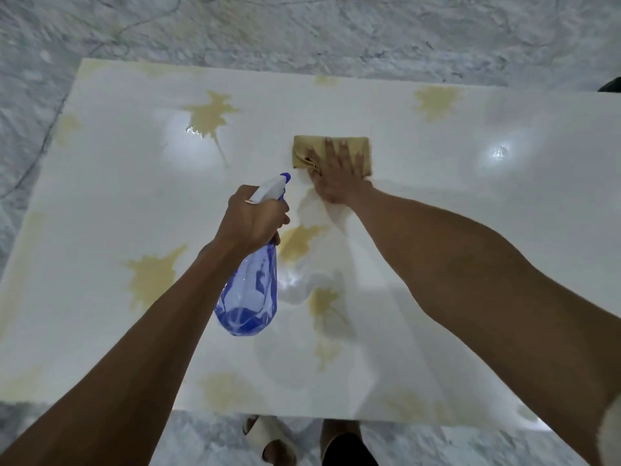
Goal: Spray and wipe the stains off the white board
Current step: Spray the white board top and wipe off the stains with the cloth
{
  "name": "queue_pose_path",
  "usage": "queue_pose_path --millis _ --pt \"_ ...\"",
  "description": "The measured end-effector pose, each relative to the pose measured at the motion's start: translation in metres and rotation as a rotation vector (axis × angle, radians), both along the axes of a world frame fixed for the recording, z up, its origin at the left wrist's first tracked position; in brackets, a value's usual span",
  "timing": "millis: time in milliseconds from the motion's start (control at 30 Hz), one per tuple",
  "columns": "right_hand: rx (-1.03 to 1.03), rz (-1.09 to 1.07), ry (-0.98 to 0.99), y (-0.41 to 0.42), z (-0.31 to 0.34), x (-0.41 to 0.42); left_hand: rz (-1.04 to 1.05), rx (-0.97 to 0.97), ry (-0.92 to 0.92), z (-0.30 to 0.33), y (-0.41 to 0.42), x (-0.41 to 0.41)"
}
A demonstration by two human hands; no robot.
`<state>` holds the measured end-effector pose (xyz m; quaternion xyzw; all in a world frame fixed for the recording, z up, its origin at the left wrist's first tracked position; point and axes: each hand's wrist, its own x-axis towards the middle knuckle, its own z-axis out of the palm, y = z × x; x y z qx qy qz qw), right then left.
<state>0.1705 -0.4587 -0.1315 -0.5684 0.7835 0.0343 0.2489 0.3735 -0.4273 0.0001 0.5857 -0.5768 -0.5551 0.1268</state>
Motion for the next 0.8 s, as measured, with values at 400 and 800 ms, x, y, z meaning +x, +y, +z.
queue_pose_path --millis 400,800 --pt "0.049 -0.018 -0.005 0.21 0.006 0.135 -0.098 0.015 0.008 0.037 0.102 0.085" --pt "0.183 -0.112 -0.272 0.285 0.063 0.19 -0.188 -0.001 0.011 0.065 0.16 0.146"
